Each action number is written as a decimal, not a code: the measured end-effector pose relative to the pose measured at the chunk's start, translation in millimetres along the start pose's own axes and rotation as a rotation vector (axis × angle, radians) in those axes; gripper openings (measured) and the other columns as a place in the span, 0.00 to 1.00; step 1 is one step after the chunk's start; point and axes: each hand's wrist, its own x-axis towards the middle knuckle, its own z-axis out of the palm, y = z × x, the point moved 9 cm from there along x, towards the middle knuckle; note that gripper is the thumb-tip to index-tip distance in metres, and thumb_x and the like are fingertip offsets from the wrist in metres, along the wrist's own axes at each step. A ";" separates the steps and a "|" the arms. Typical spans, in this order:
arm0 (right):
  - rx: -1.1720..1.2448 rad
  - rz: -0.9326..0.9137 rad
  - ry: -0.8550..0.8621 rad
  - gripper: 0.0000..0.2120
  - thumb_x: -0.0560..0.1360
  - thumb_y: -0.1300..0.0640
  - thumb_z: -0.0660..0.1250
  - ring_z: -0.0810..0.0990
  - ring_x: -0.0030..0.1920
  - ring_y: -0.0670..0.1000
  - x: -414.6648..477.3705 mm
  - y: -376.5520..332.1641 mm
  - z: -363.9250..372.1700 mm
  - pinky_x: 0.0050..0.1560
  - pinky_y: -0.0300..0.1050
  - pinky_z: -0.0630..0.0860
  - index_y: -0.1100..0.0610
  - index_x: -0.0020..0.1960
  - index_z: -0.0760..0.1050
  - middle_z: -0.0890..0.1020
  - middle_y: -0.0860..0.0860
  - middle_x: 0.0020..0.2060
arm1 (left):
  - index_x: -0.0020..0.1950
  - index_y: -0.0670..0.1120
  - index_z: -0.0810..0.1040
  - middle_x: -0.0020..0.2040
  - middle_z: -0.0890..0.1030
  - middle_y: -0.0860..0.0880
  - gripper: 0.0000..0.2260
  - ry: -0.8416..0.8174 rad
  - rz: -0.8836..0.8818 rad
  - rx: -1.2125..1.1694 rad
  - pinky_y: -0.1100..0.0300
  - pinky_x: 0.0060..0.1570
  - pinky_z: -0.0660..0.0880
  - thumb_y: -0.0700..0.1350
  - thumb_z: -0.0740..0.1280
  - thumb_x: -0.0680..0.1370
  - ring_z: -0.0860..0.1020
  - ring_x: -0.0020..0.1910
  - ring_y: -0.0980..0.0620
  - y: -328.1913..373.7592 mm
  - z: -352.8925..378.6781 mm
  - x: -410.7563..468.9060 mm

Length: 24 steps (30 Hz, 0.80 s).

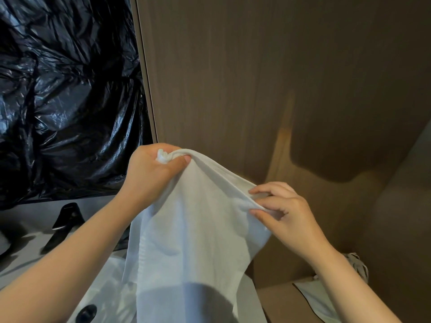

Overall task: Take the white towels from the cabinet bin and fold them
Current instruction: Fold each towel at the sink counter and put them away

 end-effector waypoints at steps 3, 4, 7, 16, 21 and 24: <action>0.025 -0.012 -0.060 0.12 0.74 0.39 0.66 0.77 0.51 0.46 -8.4 -7.3 15.8 0.49 0.39 0.76 0.43 0.47 0.84 0.80 0.36 0.41 | 0.36 0.54 0.79 0.31 0.80 0.60 0.09 0.039 -0.067 -0.010 0.69 0.35 0.75 0.43 0.72 0.74 0.78 0.33 0.63 -9.5 -1.6 2.9; 0.011 0.014 -0.087 0.14 0.74 0.36 0.65 0.77 0.50 0.45 -11.9 -5.1 20.5 0.49 0.40 0.75 0.43 0.45 0.84 0.79 0.35 0.39 | 0.36 0.53 0.79 0.32 0.80 0.57 0.08 0.048 -0.086 -0.009 0.65 0.38 0.76 0.43 0.73 0.74 0.78 0.34 0.61 -12.2 -1.8 3.9; -0.162 0.057 -0.108 0.25 0.73 0.28 0.56 0.73 0.51 0.42 -23.5 8.5 20.1 0.48 0.36 0.70 0.44 0.43 0.84 0.75 0.33 0.37 | 0.37 0.51 0.80 0.36 0.81 0.52 0.07 0.065 -0.121 -0.008 0.59 0.39 0.75 0.43 0.72 0.74 0.77 0.35 0.56 -16.8 -2.1 6.3; -0.435 0.185 -0.210 0.14 0.77 0.38 0.60 0.72 0.35 0.37 -43.9 52.3 -2.0 0.43 0.30 0.62 0.44 0.49 0.80 0.73 0.34 0.36 | 0.38 0.50 0.81 0.38 0.82 0.47 0.05 0.073 -0.171 0.003 0.49 0.46 0.78 0.43 0.72 0.74 0.79 0.39 0.49 -28.2 0.2 2.2; -0.362 0.249 -0.320 0.07 0.78 0.43 0.63 0.77 0.43 0.37 -57.4 76.2 2.2 0.40 0.29 0.69 0.42 0.52 0.79 0.77 0.35 0.42 | 0.36 0.51 0.81 0.37 0.82 0.47 0.07 0.055 -0.146 0.016 0.49 0.45 0.78 0.42 0.72 0.74 0.78 0.37 0.50 -22.5 2.2 0.6; -0.348 0.268 -0.316 0.06 0.78 0.44 0.64 0.77 0.45 0.37 -56.0 84.5 0.7 0.43 0.29 0.70 0.41 0.52 0.78 0.79 0.36 0.45 | 0.36 0.50 0.81 0.38 0.83 0.45 0.07 0.045 -0.140 0.008 0.47 0.46 0.78 0.41 0.72 0.73 0.79 0.39 0.48 -18.9 4.0 -0.4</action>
